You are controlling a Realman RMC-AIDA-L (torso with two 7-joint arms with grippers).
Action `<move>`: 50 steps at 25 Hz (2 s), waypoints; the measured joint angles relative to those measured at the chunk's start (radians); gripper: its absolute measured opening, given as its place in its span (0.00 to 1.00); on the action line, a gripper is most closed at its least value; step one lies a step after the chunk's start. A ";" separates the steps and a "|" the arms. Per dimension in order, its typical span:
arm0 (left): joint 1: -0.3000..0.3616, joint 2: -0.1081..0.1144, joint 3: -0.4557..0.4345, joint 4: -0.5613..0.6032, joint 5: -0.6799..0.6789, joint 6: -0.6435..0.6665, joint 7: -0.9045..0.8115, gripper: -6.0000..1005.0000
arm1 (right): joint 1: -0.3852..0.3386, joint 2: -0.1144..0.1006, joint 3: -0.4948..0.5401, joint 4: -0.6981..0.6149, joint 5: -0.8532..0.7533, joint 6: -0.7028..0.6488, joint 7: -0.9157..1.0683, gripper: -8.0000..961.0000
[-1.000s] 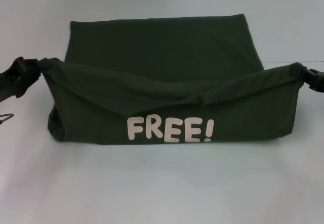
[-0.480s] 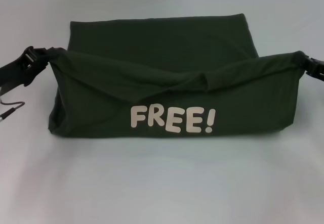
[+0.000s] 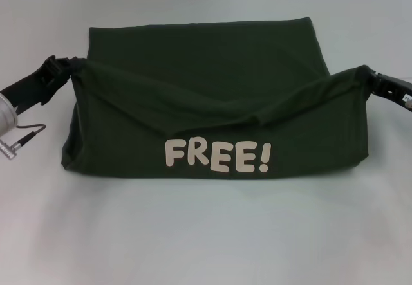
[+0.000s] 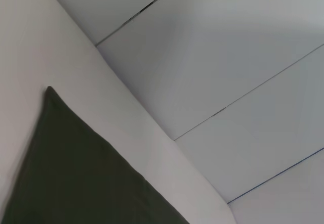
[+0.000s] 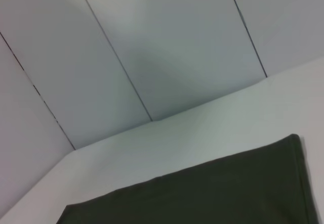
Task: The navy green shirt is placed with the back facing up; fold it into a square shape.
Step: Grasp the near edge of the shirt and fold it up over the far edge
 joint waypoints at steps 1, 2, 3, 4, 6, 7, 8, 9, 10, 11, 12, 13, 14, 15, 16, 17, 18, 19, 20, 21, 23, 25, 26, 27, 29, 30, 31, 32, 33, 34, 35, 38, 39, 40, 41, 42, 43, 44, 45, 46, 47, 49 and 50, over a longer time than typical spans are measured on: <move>-0.002 0.000 0.000 0.000 -0.002 -0.001 0.001 0.04 | 0.002 0.000 0.000 -0.001 0.003 0.003 0.000 0.06; -0.004 0.000 0.000 0.000 -0.003 -0.001 0.001 0.04 | 0.006 0.000 0.000 -0.003 0.006 0.006 0.000 0.06; -0.005 0.000 0.000 0.000 -0.004 -0.003 0.002 0.04 | 0.008 -0.001 -0.002 -0.003 0.010 0.013 0.000 0.06; -0.006 0.000 0.000 0.000 -0.004 -0.004 0.002 0.04 | 0.012 -0.003 -0.003 -0.004 0.013 0.020 0.000 0.06; -0.008 0.001 0.000 0.003 -0.005 -0.011 0.003 0.04 | 0.022 -0.006 -0.006 -0.003 0.015 0.032 -0.004 0.06; -0.008 0.001 0.000 0.005 -0.007 -0.014 0.003 0.04 | 0.027 -0.006 -0.007 -0.003 0.015 0.037 -0.006 0.06; -0.008 0.002 0.000 0.006 -0.010 -0.015 0.004 0.04 | 0.031 -0.007 -0.007 -0.003 0.015 0.043 -0.008 0.06; -0.008 0.002 0.000 0.007 -0.014 -0.017 0.005 0.04 | 0.034 -0.007 -0.007 -0.003 0.015 0.045 -0.008 0.06; -0.008 0.003 0.000 0.007 -0.018 -0.017 0.007 0.04 | 0.038 -0.008 -0.007 -0.003 0.015 0.048 -0.009 0.06; -0.008 0.004 0.000 0.007 -0.025 -0.018 0.010 0.03 | 0.041 -0.009 -0.007 -0.003 0.015 0.049 -0.009 0.06; -0.008 0.004 -0.001 0.007 -0.031 -0.021 0.013 0.03 | 0.045 -0.010 -0.007 -0.003 0.015 0.050 -0.009 0.06; -0.008 0.004 0.000 0.007 -0.034 -0.024 0.016 0.03 | 0.049 -0.012 -0.007 -0.003 0.015 0.051 -0.009 0.06; -0.010 0.004 -0.001 0.007 -0.036 -0.029 0.019 0.03 | 0.051 -0.012 -0.008 -0.004 0.015 0.053 -0.009 0.06; -0.013 0.005 0.000 0.006 -0.036 -0.033 0.022 0.03 | 0.054 -0.013 -0.008 -0.004 0.015 0.055 -0.009 0.06; -0.015 0.005 0.000 0.005 -0.036 -0.036 0.025 0.03 | 0.057 -0.014 -0.008 -0.004 0.015 0.061 -0.009 0.06; -0.018 0.005 0.000 0.003 -0.037 -0.041 0.030 0.03 | 0.060 -0.015 -0.008 -0.005 0.015 0.066 -0.009 0.06; -0.021 0.005 0.000 0.003 -0.038 -0.047 0.035 0.03 | 0.063 -0.015 -0.008 -0.005 0.015 0.072 -0.010 0.06; -0.024 0.003 0.000 0.003 -0.039 -0.053 0.043 0.03 | 0.065 -0.015 -0.008 -0.005 0.015 0.077 -0.012 0.06; -0.025 0.002 0.000 0.002 -0.040 -0.056 0.046 0.03 | 0.068 -0.015 -0.008 -0.005 0.015 0.081 -0.014 0.06; -0.028 0.001 0.000 0.002 -0.041 -0.061 0.050 0.04 | 0.070 -0.015 -0.008 -0.005 0.015 0.085 -0.017 0.06; -0.031 0.000 0.000 0.002 -0.041 -0.069 0.054 0.04 | 0.076 -0.015 -0.008 -0.005 0.015 0.096 -0.021 0.06; -0.034 -0.001 0.001 0.001 -0.041 -0.076 0.060 0.04 | 0.081 -0.013 -0.008 -0.005 0.015 0.107 -0.022 0.06; -0.034 -0.001 0.001 0.000 -0.041 -0.081 0.063 0.04 | 0.084 -0.012 -0.008 -0.005 0.015 0.112 -0.023 0.06; -0.035 -0.002 0.002 0.000 -0.041 -0.084 0.066 0.04 | 0.086 -0.011 -0.008 -0.005 0.015 0.116 -0.023 0.06; -0.036 -0.003 0.002 -0.004 -0.041 -0.093 0.073 0.04 | 0.089 -0.010 -0.007 -0.005 0.015 0.123 -0.023 0.07; -0.038 -0.003 0.002 -0.008 -0.041 -0.097 0.077 0.04 | 0.090 -0.009 -0.007 -0.004 0.015 0.124 -0.024 0.07; -0.039 -0.003 0.002 -0.010 -0.041 -0.101 0.081 0.04 | 0.091 -0.009 -0.007 -0.003 0.015 0.126 -0.026 0.07; -0.040 -0.003 0.002 -0.011 -0.041 -0.105 0.085 0.04 | 0.092 -0.008 -0.008 -0.001 0.015 0.127 -0.029 0.07; -0.041 -0.004 0.002 -0.013 -0.041 -0.109 0.092 0.04 | 0.093 -0.008 -0.007 0.000 0.015 0.129 -0.031 0.07; -0.042 -0.004 0.002 -0.014 -0.041 -0.112 0.097 0.03 | 0.094 -0.007 -0.007 0.001 0.015 0.130 -0.033 0.07; -0.042 -0.004 0.002 -0.016 -0.041 -0.114 0.102 0.03 | 0.095 -0.006 -0.008 0.002 0.015 0.131 -0.034 0.07; -0.044 -0.005 0.002 -0.023 -0.042 -0.119 0.116 0.03 | 0.098 -0.004 -0.007 0.003 0.015 0.138 -0.034 0.07; -0.044 -0.005 0.002 -0.024 -0.042 -0.120 0.119 0.03 | 0.099 -0.003 -0.005 0.004 0.015 0.141 -0.034 0.07; -0.045 -0.007 0.001 -0.025 -0.042 -0.123 0.126 0.03 | 0.099 -0.002 -0.003 0.004 0.015 0.146 -0.034 0.07; -0.045 -0.010 0.001 -0.025 -0.046 -0.128 0.136 0.04 | 0.100 -0.001 -0.001 0.004 0.015 0.151 -0.034 0.07; -0.045 -0.012 0.000 -0.025 -0.050 -0.130 0.143 0.04 | 0.100 0.000 0.000 0.004 0.015 0.155 -0.033 0.07; -0.045 -0.016 -0.001 -0.025 -0.059 -0.133 0.158 0.04 | 0.101 0.000 0.000 0.004 0.015 0.158 -0.032 0.07; -0.044 -0.023 -0.001 -0.025 -0.074 -0.138 0.177 0.04 | 0.102 0.000 -0.001 0.005 0.015 0.162 -0.031 0.07; -0.042 -0.028 -0.001 -0.025 -0.086 -0.146 0.192 0.05 | 0.102 0.000 -0.003 0.005 0.015 0.166 -0.031 0.07; -0.042 -0.031 -0.001 -0.025 -0.092 -0.154 0.199 0.06 | 0.102 0.000 -0.004 0.005 0.015 0.171 -0.032 0.07; -0.041 -0.039 0.000 -0.025 -0.098 -0.175 0.207 0.07 | 0.103 0.001 -0.006 0.005 0.015 0.178 -0.032 0.07; -0.043 -0.049 0.000 -0.026 -0.099 -0.219 0.209 0.09 | 0.105 0.005 -0.007 0.006 0.015 0.196 -0.034 0.11; -0.045 -0.052 0.000 -0.027 -0.099 -0.238 0.210 0.10 | 0.106 0.007 -0.008 0.006 0.015 0.204 -0.034 0.16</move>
